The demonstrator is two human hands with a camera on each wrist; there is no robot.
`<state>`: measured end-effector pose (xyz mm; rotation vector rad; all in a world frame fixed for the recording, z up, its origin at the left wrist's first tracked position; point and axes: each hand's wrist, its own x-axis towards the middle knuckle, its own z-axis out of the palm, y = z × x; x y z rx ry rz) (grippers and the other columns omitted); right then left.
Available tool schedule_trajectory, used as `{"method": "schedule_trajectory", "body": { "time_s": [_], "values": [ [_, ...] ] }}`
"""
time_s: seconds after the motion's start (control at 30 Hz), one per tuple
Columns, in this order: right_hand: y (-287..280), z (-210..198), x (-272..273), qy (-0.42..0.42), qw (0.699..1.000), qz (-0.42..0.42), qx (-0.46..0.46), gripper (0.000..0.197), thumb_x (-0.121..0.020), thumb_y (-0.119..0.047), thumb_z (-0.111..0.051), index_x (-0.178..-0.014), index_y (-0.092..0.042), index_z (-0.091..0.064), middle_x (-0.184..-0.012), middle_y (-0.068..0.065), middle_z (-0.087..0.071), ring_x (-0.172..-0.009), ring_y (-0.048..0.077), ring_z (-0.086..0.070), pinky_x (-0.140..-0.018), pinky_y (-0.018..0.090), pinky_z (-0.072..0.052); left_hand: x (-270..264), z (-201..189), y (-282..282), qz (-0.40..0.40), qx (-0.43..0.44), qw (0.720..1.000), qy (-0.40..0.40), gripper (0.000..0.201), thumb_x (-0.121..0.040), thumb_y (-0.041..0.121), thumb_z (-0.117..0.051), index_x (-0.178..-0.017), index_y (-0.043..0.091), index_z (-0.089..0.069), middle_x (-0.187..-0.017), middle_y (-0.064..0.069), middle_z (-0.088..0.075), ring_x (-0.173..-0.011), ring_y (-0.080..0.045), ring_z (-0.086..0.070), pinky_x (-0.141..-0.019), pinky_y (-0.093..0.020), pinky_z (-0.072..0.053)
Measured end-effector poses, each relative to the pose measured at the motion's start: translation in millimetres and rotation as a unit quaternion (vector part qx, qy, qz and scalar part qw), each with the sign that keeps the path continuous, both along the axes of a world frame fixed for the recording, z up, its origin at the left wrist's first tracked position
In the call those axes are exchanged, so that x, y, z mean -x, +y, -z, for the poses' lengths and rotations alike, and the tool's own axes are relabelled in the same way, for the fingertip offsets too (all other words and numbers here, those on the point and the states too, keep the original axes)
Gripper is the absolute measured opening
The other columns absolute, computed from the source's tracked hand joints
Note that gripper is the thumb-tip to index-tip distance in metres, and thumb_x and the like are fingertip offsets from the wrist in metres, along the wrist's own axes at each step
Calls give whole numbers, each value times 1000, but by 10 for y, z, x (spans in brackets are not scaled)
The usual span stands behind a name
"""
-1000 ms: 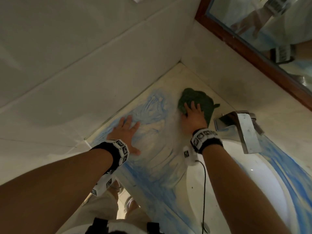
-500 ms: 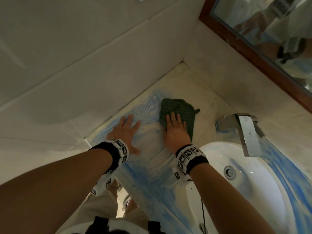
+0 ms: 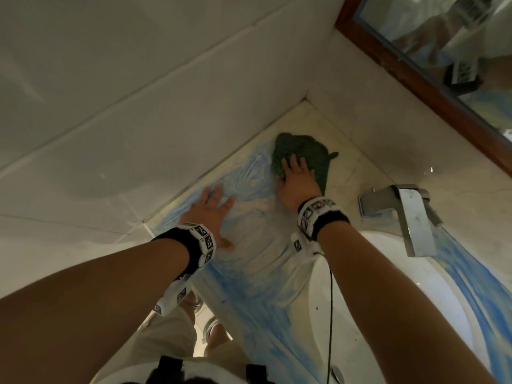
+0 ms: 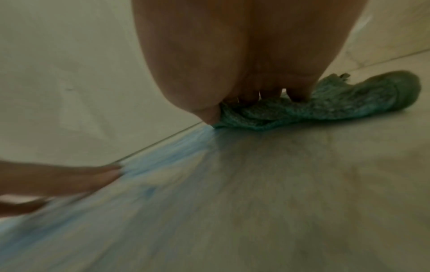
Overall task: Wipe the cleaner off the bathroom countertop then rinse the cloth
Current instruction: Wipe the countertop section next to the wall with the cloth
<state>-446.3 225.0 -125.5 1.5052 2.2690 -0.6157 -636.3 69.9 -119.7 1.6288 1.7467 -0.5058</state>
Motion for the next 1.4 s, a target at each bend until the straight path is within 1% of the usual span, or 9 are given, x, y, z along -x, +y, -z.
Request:
{"method": "schedule_trajectory", "body": {
  "time_s": [0.2,0.5,0.6,0.7,0.8,0.93,1.1,1.27,1.4],
  "values": [
    [-578,-33,-197,1,999,-45,18,61,-103,-33,-31,-156,-15,-7,-163,4,4,-150,26,6,-121,45,-2,-1,6,-1,8,-4,1000,3,124,-72,69,-68,-151,32,20,-155,-3,34,-146,-28,23,-120,-50,-6],
    [212,-33,237,12,1000,-21,3,59,-105,-40,-23,-156,-16,-8,-164,3,2,-150,26,4,-121,48,-3,-15,-28,26,-2,-3,1000,-2,123,-72,65,-71,-152,34,17,-155,-1,34,-146,-27,24,-118,-50,-4],
    [300,-35,315,11,1000,-21,3,58,-105,-41,-22,-156,-17,-9,-164,3,2,-150,27,3,-121,50,-4,-13,-42,28,3,-2,1000,5,124,-72,65,-71,-151,34,18,-156,-1,34,-146,-28,23,-118,-51,-6],
    [97,-32,181,12,999,-28,9,58,-105,-38,-25,-156,-18,-8,-164,2,3,-150,26,4,-121,48,-3,-3,-49,19,6,-4,1000,4,123,-72,67,-70,-151,33,18,-156,-1,33,-146,-28,23,-118,-52,-6],
    [-339,-52,-121,6,999,-48,16,59,-105,-33,-29,-156,-17,-5,-163,3,6,-150,25,6,-120,45,-1,3,-47,8,8,-5,1000,4,123,-72,67,-70,-152,32,18,-156,-2,34,-146,-28,23,-118,-51,-6],
    [-816,-57,-489,3,997,-77,14,61,-103,-35,-30,-156,-18,-5,-163,3,5,-150,24,7,-121,47,-1,6,-49,13,8,0,1000,-1,124,-72,66,-70,-152,32,19,-155,-2,35,-145,-27,25,-118,-50,-4],
    [-388,-19,-303,3,998,-54,19,59,-104,-40,-26,-156,-19,-6,-163,1,5,-150,23,6,-121,44,0,1,-61,10,5,-5,1000,-1,124,-72,66,-71,-152,33,17,-156,0,34,-145,-26,24,-118,-51,-5],
    [256,32,168,-2,1000,-13,-6,60,-104,-40,-24,-156,-16,-7,-164,6,3,-150,28,3,-120,50,-6,-9,-78,30,4,-1,1000,-1,124,-71,65,-71,-152,33,17,-156,0,34,-146,-26,24,-118,-51,-5],
    [361,33,357,-6,1000,-2,-18,61,-104,-42,-24,-156,-16,-9,-164,6,1,-150,30,0,-120,53,-8,4,-64,29,9,-1,1000,5,124,-71,67,-70,-152,34,18,-156,0,34,-146,-27,23,-117,-53,-6]
  ]
}}
